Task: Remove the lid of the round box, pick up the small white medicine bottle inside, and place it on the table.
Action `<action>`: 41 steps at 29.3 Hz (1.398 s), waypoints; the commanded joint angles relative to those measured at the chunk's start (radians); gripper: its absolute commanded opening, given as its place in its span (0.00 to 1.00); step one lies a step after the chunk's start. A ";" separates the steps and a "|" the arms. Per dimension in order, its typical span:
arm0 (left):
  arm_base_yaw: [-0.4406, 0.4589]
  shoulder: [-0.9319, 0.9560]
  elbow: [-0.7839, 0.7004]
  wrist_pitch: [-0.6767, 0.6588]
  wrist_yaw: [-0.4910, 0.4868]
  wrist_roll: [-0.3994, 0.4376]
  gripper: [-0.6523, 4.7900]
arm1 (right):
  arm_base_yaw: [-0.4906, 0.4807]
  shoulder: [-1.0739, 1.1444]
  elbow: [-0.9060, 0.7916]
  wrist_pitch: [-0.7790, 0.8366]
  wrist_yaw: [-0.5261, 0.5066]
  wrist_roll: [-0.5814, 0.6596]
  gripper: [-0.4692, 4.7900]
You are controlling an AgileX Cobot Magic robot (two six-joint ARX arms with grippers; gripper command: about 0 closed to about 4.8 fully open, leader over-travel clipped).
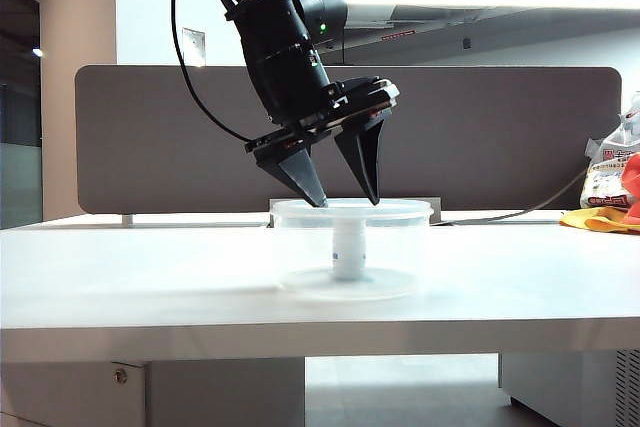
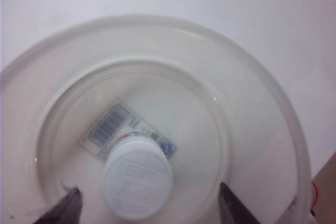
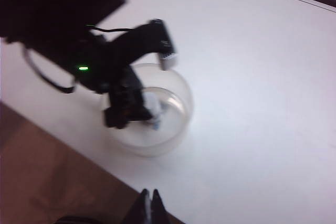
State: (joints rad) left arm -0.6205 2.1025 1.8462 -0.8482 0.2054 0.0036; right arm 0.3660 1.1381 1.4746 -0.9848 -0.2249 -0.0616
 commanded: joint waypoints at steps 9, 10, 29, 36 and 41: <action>-0.003 0.021 0.004 0.029 -0.006 0.001 0.72 | 0.027 -0.004 0.003 0.009 0.013 -0.002 0.09; -0.003 0.021 0.004 0.036 -0.009 0.000 0.70 | 0.027 -0.004 0.003 0.009 0.013 -0.002 0.09; -0.002 0.021 0.004 0.058 -0.011 0.004 0.39 | 0.027 -0.004 0.003 0.014 0.024 -0.002 0.09; -0.002 0.021 0.004 0.047 -0.011 0.005 0.39 | 0.027 -0.004 0.003 0.014 0.024 -0.002 0.09; -0.002 0.021 0.004 0.045 -0.029 0.005 0.39 | 0.027 -0.004 0.003 0.013 0.024 -0.002 0.09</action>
State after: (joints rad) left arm -0.6212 2.1269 1.8477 -0.7914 0.1959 0.0067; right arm 0.3920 1.1370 1.4742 -0.9852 -0.2024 -0.0616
